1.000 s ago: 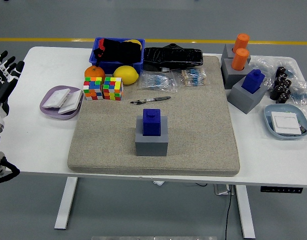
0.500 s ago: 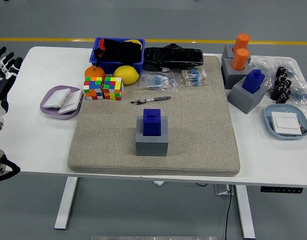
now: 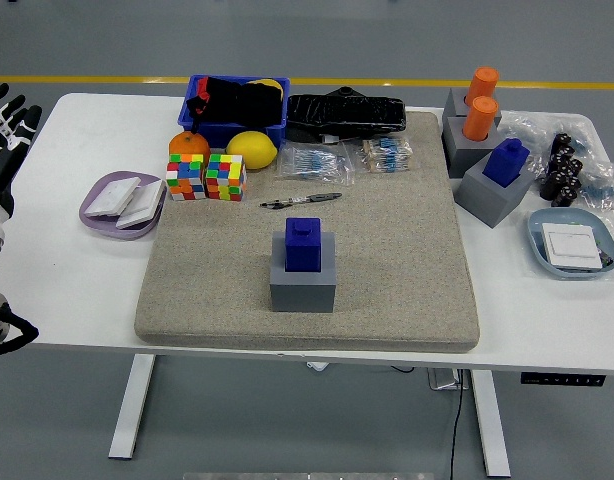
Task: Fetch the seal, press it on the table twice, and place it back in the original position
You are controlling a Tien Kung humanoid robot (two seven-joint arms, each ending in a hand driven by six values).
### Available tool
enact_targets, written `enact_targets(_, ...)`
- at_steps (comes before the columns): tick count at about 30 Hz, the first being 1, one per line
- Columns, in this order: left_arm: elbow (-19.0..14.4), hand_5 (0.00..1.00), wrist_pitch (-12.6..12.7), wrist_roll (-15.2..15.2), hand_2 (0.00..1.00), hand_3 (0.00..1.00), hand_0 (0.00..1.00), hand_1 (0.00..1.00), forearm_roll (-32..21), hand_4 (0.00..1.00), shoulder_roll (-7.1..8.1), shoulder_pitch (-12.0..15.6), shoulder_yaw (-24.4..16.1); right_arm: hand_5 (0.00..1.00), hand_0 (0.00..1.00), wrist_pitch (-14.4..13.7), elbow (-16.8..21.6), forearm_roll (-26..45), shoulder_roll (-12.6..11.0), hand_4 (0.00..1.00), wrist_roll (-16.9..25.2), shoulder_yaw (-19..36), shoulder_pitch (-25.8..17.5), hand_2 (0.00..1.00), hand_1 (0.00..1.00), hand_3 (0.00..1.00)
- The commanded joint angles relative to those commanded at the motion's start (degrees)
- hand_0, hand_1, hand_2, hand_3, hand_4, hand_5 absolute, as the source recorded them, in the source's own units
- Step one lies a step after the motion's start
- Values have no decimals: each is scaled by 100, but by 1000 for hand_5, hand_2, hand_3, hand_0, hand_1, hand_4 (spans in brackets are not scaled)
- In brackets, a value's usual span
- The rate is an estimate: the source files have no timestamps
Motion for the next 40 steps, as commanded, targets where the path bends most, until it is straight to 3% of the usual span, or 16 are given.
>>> enact_targets(6,-24,576,5,19,902,946,878,920,5,952,50,-11,16,447,784,5,-3,-8,-2,774,-3,28,12,661,682,615)
enact_targets(16,48,577,10,9,903,946,874,921,-12,952,-24,4,38,447,784,31,3,103,-47,774,0,-61,-20,661,682,615)
enact_targets(40,84,577,30,-25,903,944,870,920,-80,951,13,-60,198,446,784,29,10,115,-60,772,32,-14,-95,661,681,614)
